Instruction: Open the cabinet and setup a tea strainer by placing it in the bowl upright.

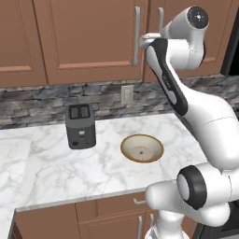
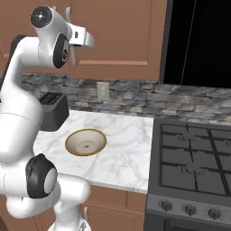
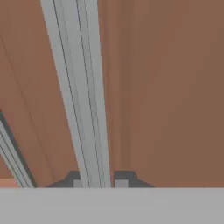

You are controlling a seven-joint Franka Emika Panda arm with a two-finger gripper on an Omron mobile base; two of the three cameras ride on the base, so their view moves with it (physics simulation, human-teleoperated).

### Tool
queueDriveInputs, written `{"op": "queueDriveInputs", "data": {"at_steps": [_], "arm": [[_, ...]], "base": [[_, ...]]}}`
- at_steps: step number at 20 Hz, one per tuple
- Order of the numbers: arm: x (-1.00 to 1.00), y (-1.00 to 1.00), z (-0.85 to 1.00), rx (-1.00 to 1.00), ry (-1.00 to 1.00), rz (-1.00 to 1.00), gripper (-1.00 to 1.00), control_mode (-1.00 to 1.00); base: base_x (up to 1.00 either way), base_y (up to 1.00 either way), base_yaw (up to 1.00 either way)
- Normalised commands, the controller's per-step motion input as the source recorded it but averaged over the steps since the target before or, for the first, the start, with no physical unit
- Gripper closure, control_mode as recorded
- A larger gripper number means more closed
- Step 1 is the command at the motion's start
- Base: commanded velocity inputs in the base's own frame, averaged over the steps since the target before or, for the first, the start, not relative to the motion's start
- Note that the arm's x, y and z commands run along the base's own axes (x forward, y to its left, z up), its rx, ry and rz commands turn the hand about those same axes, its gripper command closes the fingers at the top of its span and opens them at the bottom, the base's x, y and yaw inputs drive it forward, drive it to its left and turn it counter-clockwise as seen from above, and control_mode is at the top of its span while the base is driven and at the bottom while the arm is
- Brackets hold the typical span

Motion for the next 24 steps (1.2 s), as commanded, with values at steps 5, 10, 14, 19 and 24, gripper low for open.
{"op": "queueDriveInputs", "data": {"at_steps": [5, 10, 14, 19, 24], "arm": [[-1.0, -0.64, 0.07, 0.19, -0.01, 0.16, 1.0, -1.0], [-1.0, -0.84, 0.18, 0.26, 0.02, 0.2, 1.0, -1.0], [-1.0, -0.81, 0.21, 0.29, 0.16, 0.17, 1.0, -1.0], [-1.0, -0.87, 0.08, 0.28, 0.17, 0.18, 1.0, -1.0], [-1.0, -0.98, -0.06, 0.24, 0.12, 0.13, 1.0, -1.0]], "base": [[0.0, 0.0, 0.0], [0.0, 0.0, 0.0], [0.0, 0.0, 0.0], [0.0, 0.0, 0.0], [0.0, 0.0, 0.0]]}}
